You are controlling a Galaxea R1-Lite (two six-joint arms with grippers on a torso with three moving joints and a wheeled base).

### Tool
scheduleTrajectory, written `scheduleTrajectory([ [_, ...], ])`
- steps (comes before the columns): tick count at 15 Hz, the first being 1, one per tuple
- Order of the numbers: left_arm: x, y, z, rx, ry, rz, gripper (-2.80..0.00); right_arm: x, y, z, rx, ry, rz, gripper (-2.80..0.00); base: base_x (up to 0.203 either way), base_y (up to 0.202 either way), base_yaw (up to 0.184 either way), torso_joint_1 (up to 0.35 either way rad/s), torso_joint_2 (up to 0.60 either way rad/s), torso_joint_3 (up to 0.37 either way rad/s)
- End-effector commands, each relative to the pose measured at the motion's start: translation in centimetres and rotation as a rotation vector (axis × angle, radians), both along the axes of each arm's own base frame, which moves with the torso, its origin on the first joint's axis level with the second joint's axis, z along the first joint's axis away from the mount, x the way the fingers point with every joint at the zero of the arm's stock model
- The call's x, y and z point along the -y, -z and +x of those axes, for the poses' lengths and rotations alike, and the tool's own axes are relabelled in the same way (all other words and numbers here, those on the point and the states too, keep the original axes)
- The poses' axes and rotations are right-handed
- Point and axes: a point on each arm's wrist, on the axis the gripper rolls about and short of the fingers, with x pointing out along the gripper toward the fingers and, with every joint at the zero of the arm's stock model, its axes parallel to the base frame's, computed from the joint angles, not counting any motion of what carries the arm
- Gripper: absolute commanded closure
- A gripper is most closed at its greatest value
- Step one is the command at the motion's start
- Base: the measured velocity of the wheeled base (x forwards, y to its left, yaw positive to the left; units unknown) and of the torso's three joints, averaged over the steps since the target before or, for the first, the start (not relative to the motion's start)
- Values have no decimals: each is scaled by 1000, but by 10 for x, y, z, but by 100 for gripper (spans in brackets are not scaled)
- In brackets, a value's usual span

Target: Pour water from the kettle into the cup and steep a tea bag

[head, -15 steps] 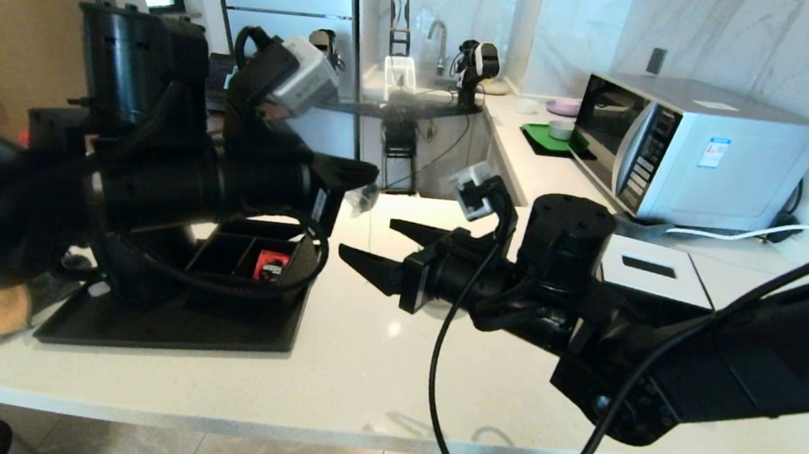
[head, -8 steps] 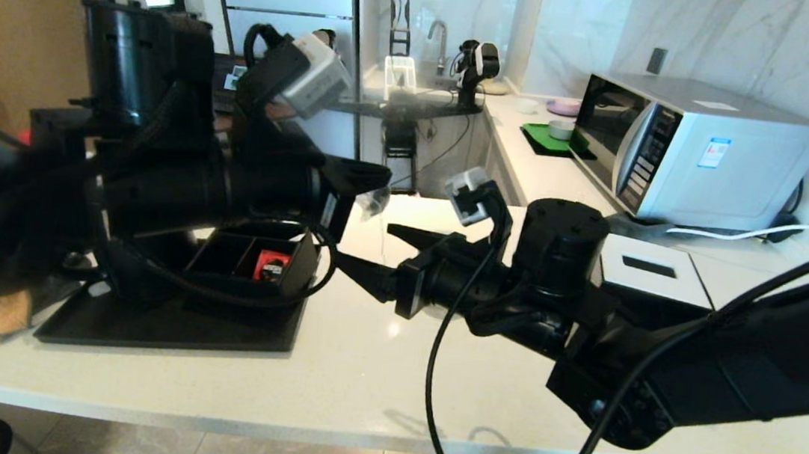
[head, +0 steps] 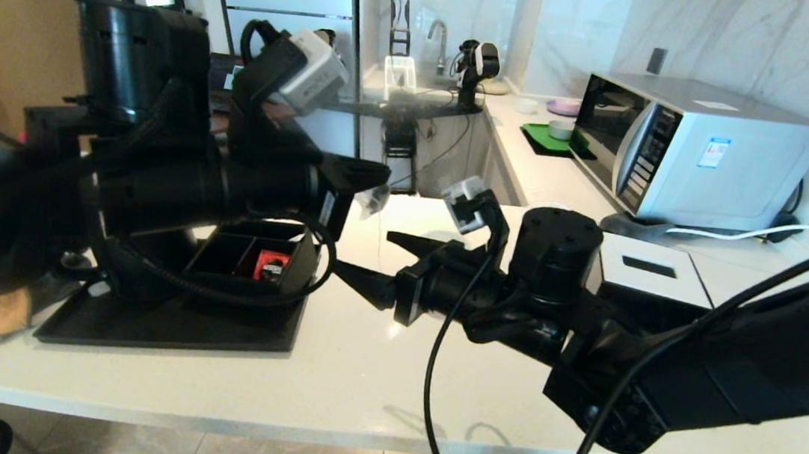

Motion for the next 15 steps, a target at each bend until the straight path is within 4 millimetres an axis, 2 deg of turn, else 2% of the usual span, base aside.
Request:
scheduleTrajectory([
  [1, 0, -1, 0, 5, 1, -1, 0, 1, 3, -2, -1, -3, 1, -280, 0, 0, 0, 0, 0, 0],
  [3, 0, 0, 0, 4, 3, 0, 0, 1, 6, -2, -7, -3, 1, -280, 0, 0, 0, 0, 0, 0],
  [4, 1, 0, 0, 3, 3, 1, 0, 1, 6, -1, -5, -3, 4, 0, 0, 0, 0, 0, 0, 0],
  [15, 2, 1, -2, 4, 11, 5, 0, 0, 4, -1, 11, -4, 21, 0, 0, 0, 0, 0, 0, 0],
])
